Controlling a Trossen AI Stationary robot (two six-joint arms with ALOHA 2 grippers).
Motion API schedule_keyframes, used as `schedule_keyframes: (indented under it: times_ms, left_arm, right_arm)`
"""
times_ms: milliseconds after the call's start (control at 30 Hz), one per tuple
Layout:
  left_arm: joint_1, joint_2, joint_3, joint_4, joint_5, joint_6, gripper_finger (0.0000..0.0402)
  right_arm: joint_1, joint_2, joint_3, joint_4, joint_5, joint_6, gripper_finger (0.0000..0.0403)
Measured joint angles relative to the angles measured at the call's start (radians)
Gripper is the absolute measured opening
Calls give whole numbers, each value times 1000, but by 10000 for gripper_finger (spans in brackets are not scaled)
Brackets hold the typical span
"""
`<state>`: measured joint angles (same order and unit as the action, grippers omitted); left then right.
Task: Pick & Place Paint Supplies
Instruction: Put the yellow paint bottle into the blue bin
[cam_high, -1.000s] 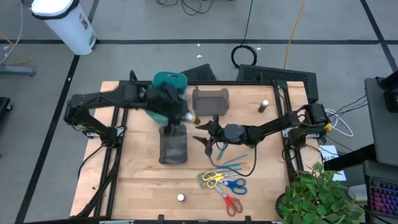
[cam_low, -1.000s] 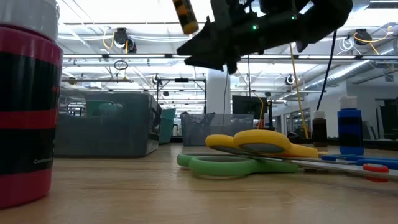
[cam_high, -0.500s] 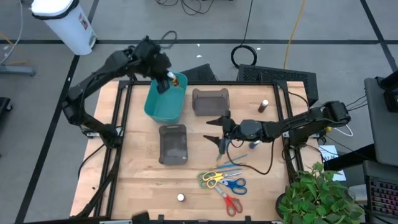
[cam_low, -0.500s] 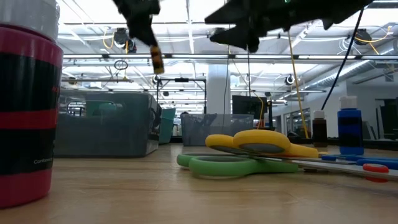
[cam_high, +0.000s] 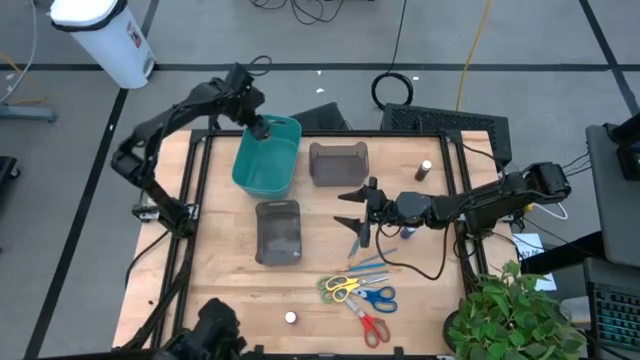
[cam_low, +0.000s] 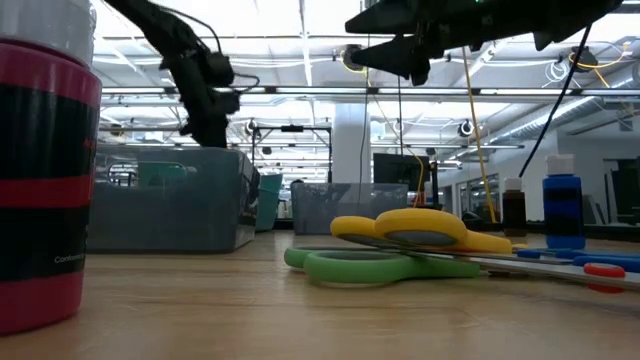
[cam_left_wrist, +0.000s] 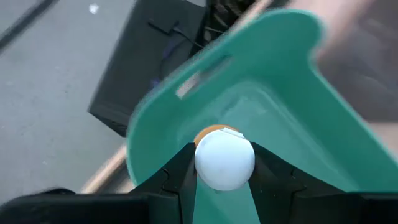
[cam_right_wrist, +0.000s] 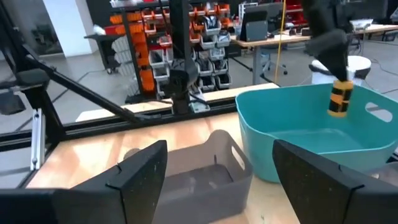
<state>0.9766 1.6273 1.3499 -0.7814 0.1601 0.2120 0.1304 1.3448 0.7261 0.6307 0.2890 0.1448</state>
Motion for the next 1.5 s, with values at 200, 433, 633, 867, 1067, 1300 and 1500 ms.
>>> schedule_keyframes:
  times_ms: [200, 433, 633, 867, 1067, 1300, 1500]
  left_arm:
    - [-3, 81, -19, 82, -30, -35, 120]
    - [-3, 135, -19, 94, -31, -46, 120]
    - [-2, 139, -19, 96, -73, -44, 120]
    - [-12, 139, -19, 83, -75, -63, 124]
    - [-36, 139, -19, 83, -74, -61, 122]
    - [-57, 139, -19, 70, -113, -61, 134]
    - [-68, 138, -48, 71, -135, -63, 122]
  right_arm:
    - [0, 0, 0, 15, 1, 0, 281]
    - [0, 0, 0, 8, 1, 0, 279]
    - [0, 0, 0, 8, -1, 0, 279]
    - [0, 0, 0, 7, -2, 0, 279]
    - [0, 0, 0, 7, -2, 0, 279]
    - [0, 0, 1, 7, -2, 0, 279]
    - [0, 0, 1, 7, -2, 0, 279]
